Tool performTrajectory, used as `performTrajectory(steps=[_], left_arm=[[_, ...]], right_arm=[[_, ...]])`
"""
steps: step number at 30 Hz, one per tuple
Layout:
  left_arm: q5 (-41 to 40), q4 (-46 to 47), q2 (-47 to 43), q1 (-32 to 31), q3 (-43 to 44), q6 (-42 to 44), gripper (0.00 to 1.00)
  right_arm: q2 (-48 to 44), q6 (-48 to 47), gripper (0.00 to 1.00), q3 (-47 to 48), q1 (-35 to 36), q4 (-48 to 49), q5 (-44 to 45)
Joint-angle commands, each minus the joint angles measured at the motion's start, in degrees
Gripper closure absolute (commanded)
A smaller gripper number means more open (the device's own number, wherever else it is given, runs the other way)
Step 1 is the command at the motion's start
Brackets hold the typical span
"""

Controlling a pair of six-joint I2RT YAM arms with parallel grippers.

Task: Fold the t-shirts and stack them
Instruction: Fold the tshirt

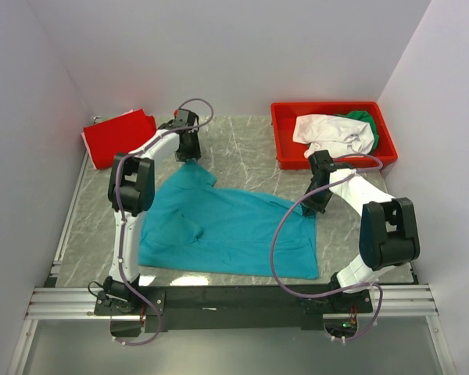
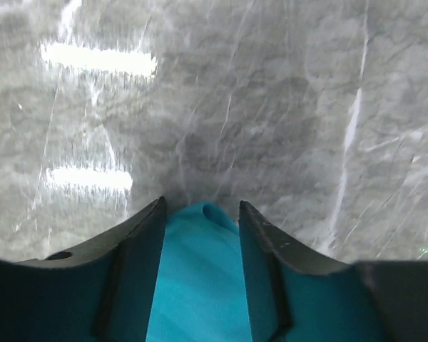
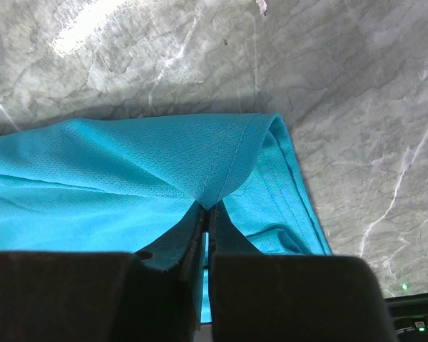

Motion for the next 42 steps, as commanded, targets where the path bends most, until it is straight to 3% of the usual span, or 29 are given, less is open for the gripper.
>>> performTrajectory(steps=[1, 8, 14, 19, 26, 33, 42], left_arm=[[-1.47, -0.56, 0.97, -0.05, 3.30, 1.15, 0.51], [-2.79, -1.18, 1.94, -0.40, 3.92, 1.24, 0.71], [-2.88, -1.09, 1.41, -0.93, 2.78, 1.50, 0.80], [-1.04, -0.92, 0.54, -1.19, 1.29, 1.50, 1.00], [0.45, -2.06, 1.50, -1.11, 6.55, -0.08, 1.00], [0.37, -5.57, 7.47, -0.93, 23.07, -1.31, 1.00], [5.28, 3.56, 1.69, 2.49, 18.16, -2.54, 1.00]], right_arm=[[-1.20, 0.27, 1.00, 1.75, -0.51, 0.26, 0.06], [-1.46, 0.09, 1.00, 1.83, -0.78, 0.08, -0.21], [-1.20, 0.00, 1.00, 1.92, -0.86, 0.17, -0.21], [-0.59, 0.09, 1.00, 1.92, -1.21, 0.52, -0.21], [1.52, -0.61, 1.00, 4.38, -2.71, 0.79, -1.44], [5.82, -3.16, 1.00, 11.66, -6.57, -0.62, -1.09], [10.05, -5.79, 1.00, 19.15, -10.62, -2.82, -1.00]])
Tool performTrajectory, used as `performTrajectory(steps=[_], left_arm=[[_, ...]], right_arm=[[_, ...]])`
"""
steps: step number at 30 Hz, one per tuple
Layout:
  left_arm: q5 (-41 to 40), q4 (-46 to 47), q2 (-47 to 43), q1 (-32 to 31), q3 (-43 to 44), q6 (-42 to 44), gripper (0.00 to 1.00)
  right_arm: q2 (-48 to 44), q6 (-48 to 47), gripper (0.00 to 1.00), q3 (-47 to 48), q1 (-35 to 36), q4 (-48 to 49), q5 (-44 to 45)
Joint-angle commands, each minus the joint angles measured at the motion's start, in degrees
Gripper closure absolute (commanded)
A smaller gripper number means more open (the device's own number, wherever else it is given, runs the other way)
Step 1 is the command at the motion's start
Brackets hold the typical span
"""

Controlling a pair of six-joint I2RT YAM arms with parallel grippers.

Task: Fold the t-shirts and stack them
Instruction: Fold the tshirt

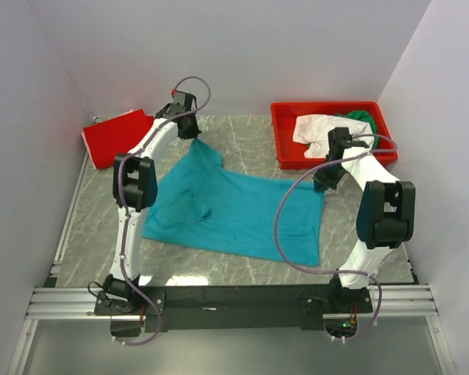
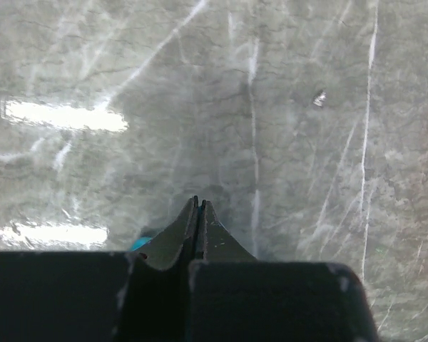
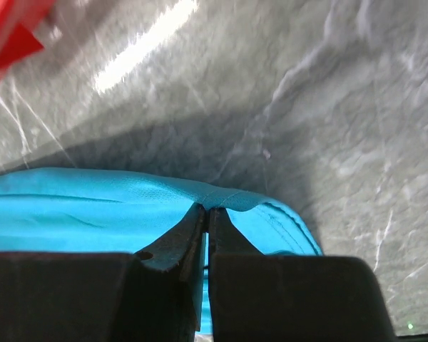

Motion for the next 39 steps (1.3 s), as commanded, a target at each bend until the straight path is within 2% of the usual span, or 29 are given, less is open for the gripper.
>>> performTrajectory(steps=[1, 6, 15, 25, 39], left_arm=[[4.02, 5.38, -5.75, 1.91, -1.64, -0.45, 1.00], [4.91, 8.02, -12.50, 2.00, -10.33, 1.57, 1.00], [1.83, 10.13, -27.44, 2.00, -29.32, 5.88, 1.00], [1.57, 7.94, -39.76, 1.73, -46.18, 6.06, 1.00], [0.34, 2.66, -54.18, -0.11, -59.21, 5.18, 1.00]], right_arm=[[0.02, -1.95, 1.00, 3.35, -1.33, -2.27, 0.75], [-1.64, -4.06, 1.00, 2.56, -1.24, -3.07, 0.75], [-8.67, -4.15, 1.00, -7.10, -0.81, -2.10, -1.01], [-13.52, -4.24, 1.00, -11.50, 0.16, -3.94, 0.22], [-16.59, -3.54, 1.00, -15.63, 2.71, -5.26, 0.84]])
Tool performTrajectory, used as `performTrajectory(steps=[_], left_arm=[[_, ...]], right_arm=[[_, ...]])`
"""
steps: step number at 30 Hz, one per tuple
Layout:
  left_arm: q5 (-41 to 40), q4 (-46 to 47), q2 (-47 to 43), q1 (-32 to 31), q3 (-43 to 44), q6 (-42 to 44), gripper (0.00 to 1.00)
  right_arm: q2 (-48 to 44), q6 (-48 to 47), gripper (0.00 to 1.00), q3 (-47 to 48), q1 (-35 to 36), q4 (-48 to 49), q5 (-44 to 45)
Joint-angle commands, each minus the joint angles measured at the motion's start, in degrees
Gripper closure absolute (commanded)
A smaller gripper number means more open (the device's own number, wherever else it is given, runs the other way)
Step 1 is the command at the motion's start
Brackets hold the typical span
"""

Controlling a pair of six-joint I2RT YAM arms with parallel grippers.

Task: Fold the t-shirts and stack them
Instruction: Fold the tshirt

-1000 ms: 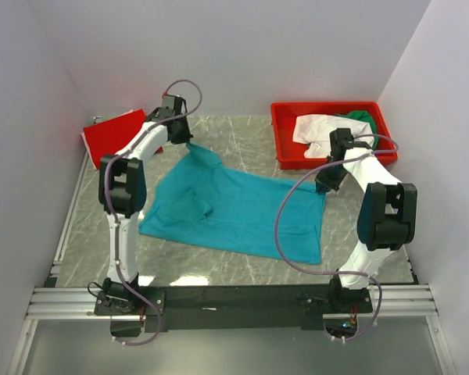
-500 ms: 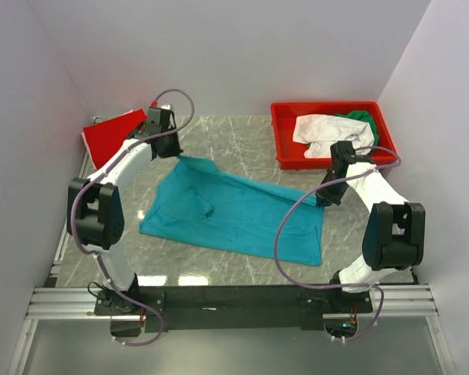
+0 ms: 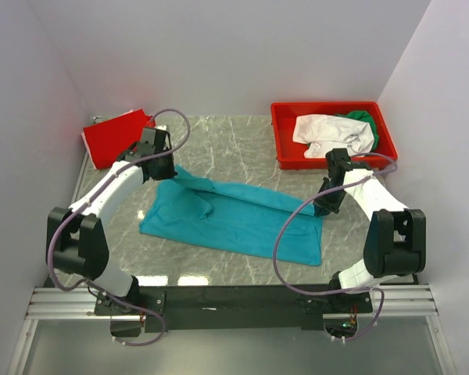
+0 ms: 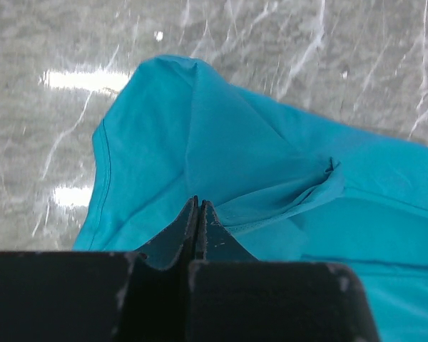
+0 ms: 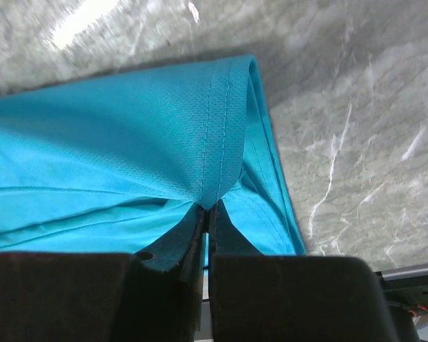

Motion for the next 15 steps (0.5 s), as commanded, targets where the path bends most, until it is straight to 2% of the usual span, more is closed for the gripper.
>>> performTrajectory(steps=[1, 15], left_arm=[[-1.08, -1.10, -4.74, -0.42, -3.08, 0.29, 1.00], [-1.88, -6.37, -15.47, -1.03, -9.59, -2.96, 1.00]], right_arm=[[-2.74, 0.33, 1.00, -1.12, 0.63, -0.67, 1.17], [-4.49, 1.21, 1.00, -4.46, 2.30, -1.73, 3.45]])
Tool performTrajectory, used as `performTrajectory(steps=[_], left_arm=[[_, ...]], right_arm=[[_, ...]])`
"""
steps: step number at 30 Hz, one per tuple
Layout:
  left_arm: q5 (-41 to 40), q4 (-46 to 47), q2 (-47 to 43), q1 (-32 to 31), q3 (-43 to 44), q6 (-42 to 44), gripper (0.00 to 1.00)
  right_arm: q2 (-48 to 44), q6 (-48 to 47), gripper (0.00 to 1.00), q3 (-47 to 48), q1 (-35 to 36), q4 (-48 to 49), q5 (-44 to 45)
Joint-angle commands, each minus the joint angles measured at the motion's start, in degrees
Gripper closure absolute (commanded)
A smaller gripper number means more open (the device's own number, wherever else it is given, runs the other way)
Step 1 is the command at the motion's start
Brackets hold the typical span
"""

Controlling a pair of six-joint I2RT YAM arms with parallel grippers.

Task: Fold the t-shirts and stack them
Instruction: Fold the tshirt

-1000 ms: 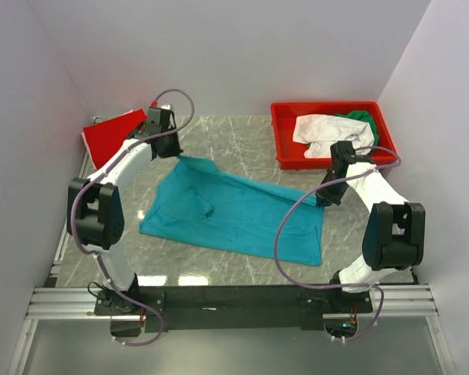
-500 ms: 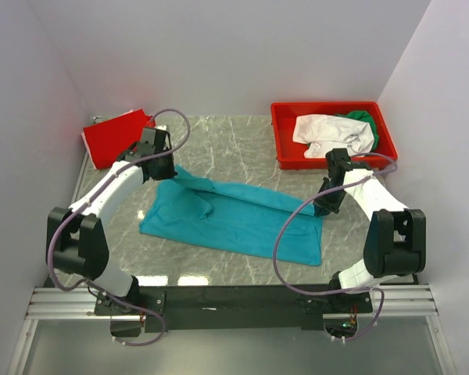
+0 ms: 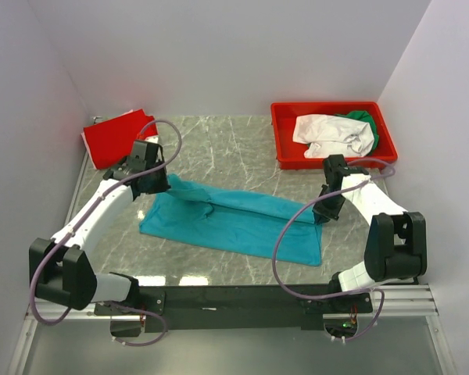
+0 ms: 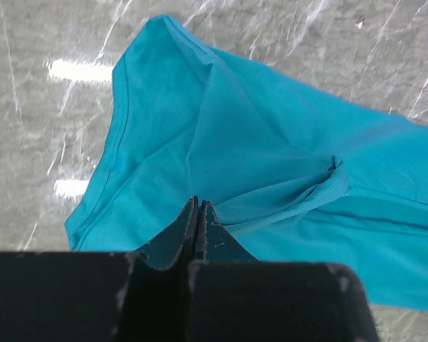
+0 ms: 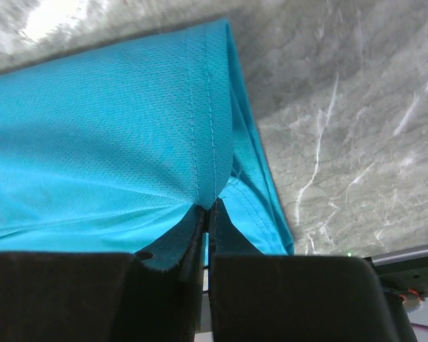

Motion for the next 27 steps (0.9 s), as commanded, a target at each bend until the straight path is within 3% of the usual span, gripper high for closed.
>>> performTrajectory(steps=[1, 15, 16, 17, 19, 20, 24, 27], left_arm=[[-0.76, -2.04, -3.58, -0.16, -1.59, -1.42, 1.00], [0.12, -10.73, -4.11, -0.25, -2.14, -2.99, 0.97], [0.12, -12.31, -4.37, -0.25, -2.04, -3.43, 0.92], [0.56, -12.76, -4.64, -0.25, -2.30, -3.70, 0.76], [1.52, -13.20, -5.86, -0.34, -3.88, -4.23, 0.60], [2.83, -13.73, -6.04, -0.25, -4.41, -4.49, 0.44], [4.43, -13.30, -6.92, -0.34, -5.20, -4.76, 0.28], [2.43, -11.19, -5.61, -0.25, -2.84, -4.93, 0.24]], right_arm=[[-2.77, 0.49, 1.00, -1.10, 0.43, -0.50, 1.75], [-3.74, 1.99, 1.00, -4.17, 1.83, -1.29, 3.24], [-3.91, 2.07, 1.00, -4.35, 2.09, -1.38, 3.50], [-4.17, 2.51, 1.00, -4.53, 2.27, -1.56, 3.77], [-4.35, 3.04, 1.00, -5.05, 2.62, -1.91, 4.64], [-4.35, 3.13, 1.00, -5.32, 2.54, -2.00, 4.73], [-4.53, 3.22, 0.66, -4.71, 3.15, -2.35, 5.35], [-5.05, 3.48, 0.60, -2.87, 3.41, -2.79, 5.70]])
